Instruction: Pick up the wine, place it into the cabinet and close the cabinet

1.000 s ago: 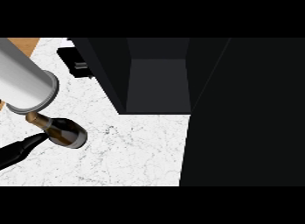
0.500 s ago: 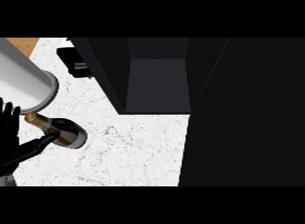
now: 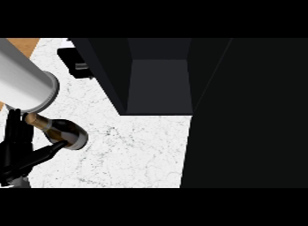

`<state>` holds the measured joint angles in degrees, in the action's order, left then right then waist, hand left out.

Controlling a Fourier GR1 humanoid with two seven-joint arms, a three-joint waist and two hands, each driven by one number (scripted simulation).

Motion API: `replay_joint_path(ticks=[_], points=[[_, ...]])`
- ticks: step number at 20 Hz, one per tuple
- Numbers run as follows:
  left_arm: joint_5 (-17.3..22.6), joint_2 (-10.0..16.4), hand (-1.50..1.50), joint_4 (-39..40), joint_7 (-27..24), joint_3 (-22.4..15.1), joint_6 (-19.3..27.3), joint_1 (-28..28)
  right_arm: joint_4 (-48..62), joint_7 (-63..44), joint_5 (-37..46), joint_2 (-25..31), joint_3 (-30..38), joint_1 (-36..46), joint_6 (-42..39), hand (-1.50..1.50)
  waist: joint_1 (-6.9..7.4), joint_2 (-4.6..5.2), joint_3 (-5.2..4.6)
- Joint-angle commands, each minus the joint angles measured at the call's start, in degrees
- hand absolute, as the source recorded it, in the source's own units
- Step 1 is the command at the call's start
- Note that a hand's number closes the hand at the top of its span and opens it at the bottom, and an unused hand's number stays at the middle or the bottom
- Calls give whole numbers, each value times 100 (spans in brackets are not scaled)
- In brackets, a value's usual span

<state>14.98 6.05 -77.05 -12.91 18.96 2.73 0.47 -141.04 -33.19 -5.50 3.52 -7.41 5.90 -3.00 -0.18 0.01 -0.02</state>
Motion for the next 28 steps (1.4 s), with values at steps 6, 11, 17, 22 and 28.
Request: replay_joint_path(ticks=[6, 11, 17, 22, 28], points=[[-74, -215, -150, 1857, -1428, 54, -325, -364, -615, -176, -349, 17, 109, -306, -99, -150, -28, 0, -1], [166, 238, -150, 2993, -1932, 317, -990, -590, -85, -407, 46, -148, -165, 415, 177, -150, 5, 4, -4], [307, 370, -150, 4144, -2575, 483, -1477, -1009, -509, -278, -241, -113, 40, -72, -48, -150, -37, 7, -7], [373, 457, -150, 5137, -2983, 563, -1880, -1517, -522, -208, -307, -96, 79, -152, -163, -150, -64, 16, -10], [346, 544, -150, 5465, -3188, 478, -1882, -1892, -687, -281, -124, -193, -194, -331, -57, -150, -48, 6, -4]])
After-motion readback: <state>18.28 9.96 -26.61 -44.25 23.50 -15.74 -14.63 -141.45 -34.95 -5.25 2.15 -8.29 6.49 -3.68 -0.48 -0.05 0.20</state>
